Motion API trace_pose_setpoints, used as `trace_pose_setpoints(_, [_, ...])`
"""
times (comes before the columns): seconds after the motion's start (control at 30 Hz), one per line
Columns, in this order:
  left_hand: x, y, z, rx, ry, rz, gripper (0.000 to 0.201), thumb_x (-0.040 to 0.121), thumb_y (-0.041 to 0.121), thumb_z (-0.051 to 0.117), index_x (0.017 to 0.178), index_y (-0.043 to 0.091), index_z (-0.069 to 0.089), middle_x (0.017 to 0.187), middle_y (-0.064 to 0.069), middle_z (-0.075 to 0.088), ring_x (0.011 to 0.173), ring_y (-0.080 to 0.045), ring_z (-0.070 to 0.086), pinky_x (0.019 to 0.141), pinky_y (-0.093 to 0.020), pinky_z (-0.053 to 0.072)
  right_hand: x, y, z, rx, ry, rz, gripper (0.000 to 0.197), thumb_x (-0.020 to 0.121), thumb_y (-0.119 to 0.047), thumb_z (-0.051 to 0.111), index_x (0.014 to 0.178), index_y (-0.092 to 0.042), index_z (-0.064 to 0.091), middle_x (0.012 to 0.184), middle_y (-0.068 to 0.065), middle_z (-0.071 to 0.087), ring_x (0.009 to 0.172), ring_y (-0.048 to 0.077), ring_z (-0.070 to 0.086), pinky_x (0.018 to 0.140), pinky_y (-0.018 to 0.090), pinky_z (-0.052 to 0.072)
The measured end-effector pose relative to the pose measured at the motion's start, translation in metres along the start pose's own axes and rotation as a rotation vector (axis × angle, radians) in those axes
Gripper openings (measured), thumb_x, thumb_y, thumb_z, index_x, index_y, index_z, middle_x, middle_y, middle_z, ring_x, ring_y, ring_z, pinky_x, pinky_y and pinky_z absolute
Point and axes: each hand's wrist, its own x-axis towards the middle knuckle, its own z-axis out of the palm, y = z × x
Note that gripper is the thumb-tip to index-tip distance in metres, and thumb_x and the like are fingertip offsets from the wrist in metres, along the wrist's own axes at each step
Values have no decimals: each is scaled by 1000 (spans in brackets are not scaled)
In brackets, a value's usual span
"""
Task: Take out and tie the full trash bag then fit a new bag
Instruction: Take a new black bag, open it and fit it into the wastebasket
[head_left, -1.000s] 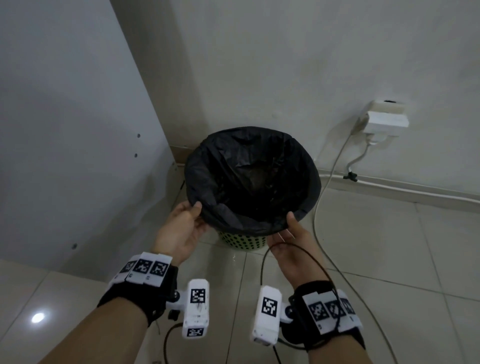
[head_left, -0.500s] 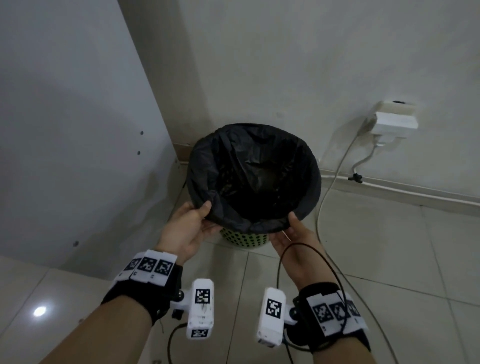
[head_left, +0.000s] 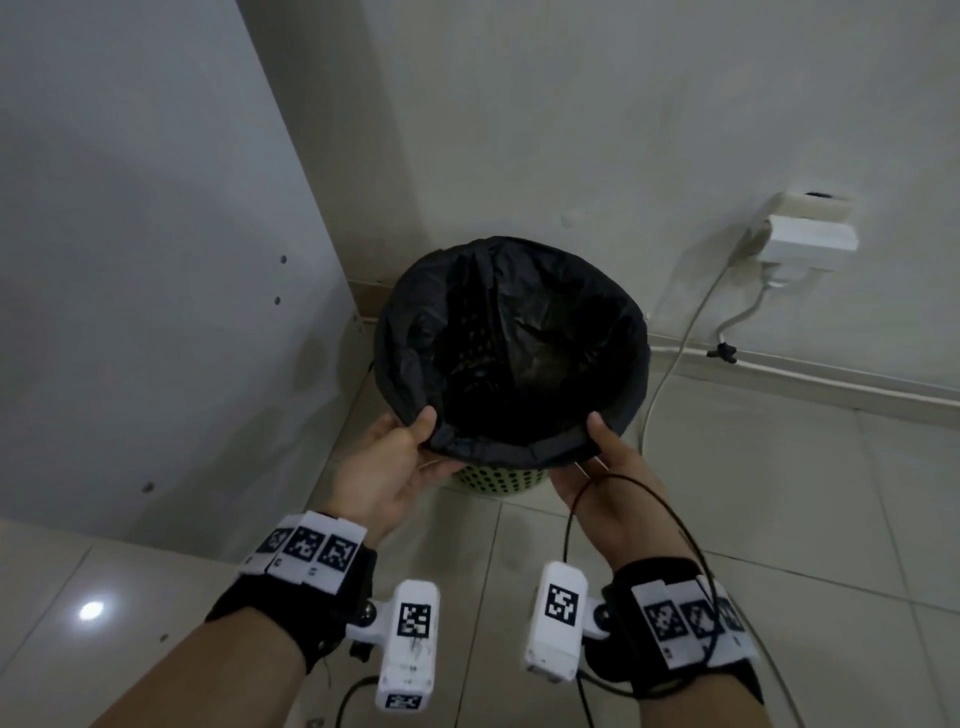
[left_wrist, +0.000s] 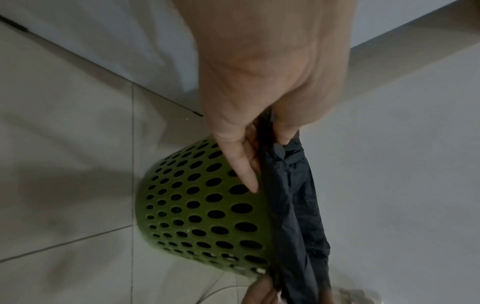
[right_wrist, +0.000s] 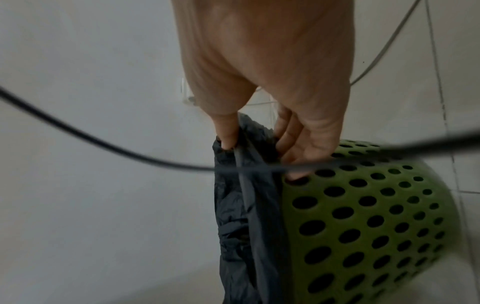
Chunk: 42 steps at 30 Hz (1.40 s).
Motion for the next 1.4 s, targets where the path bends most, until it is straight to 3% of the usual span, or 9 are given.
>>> trace_pose_setpoints(0.13, [3,6,1,-43,33,4,16,99,21,56,112,11,59,118,-17,70,94,-30,72,65,-43,63,-2,8,3,-14,2,58,18,90,-9,65,107,-4,67,104,15,75,91,26,72,68,32,61])
trace_pose_setpoints(0.33, [-5,-1,5,-24,-4,-39,34,95,18,63,128,9,55,118,-16,69,102,-33,69,69,-47,61,-1,10,2,-48,-4,-11,28,90,-4,65,117,-7,66,115,13,72,103,28,66,92,39,53])
trace_pose_setpoints(0.5, [-8,-6,7,0,-14,-16,30,100,18,55,128,6,55,120,-19,69,103,-37,70,75,-50,61,-2,21,0,-61,52,-30,22,85,-1,69,107,-6,69,109,11,74,94,23,69,74,32,53])
trace_pose_setpoints(0.63, [-7,-4,7,-1,7,11,31,99,15,56,126,0,54,114,-21,71,97,-37,72,78,-51,61,-6,17,0,-36,8,-12,22,89,-3,65,110,-10,68,101,5,74,92,20,69,75,31,52])
trace_pose_setpoints(0.77, [-7,-8,11,-46,11,8,35,99,18,57,128,-2,52,113,-21,71,101,-39,71,80,-52,60,-7,23,3,-8,32,-94,33,90,-4,64,124,-4,64,119,14,71,112,29,67,81,34,58])
trace_pose_setpoints(0.87, [-11,-10,15,-82,-17,-16,38,98,21,59,128,-1,55,116,-21,71,106,-37,69,75,-47,61,-6,22,5,7,81,-122,37,89,-3,65,125,-1,63,124,16,69,108,29,65,81,32,54])
trace_pose_setpoints(1.07, [-11,-15,13,-22,-54,-16,32,99,13,55,130,3,54,123,-19,68,105,-36,69,72,-44,62,-10,22,9,-20,53,-50,14,93,-1,60,102,-9,66,100,8,71,95,24,65,82,35,52])
trace_pose_setpoints(1.23, [2,3,4,61,33,96,7,100,7,51,103,7,57,101,-14,71,75,-21,73,65,-39,64,-20,29,9,-114,54,-24,18,89,-9,69,107,-8,68,103,13,76,97,30,71,82,43,57])
trace_pose_setpoints(1.4, [5,13,-3,148,54,116,13,101,10,50,91,14,56,98,-11,69,79,-22,68,63,-36,61,-13,16,2,36,48,-21,34,92,-10,65,124,-2,63,119,17,71,107,32,70,85,42,60])
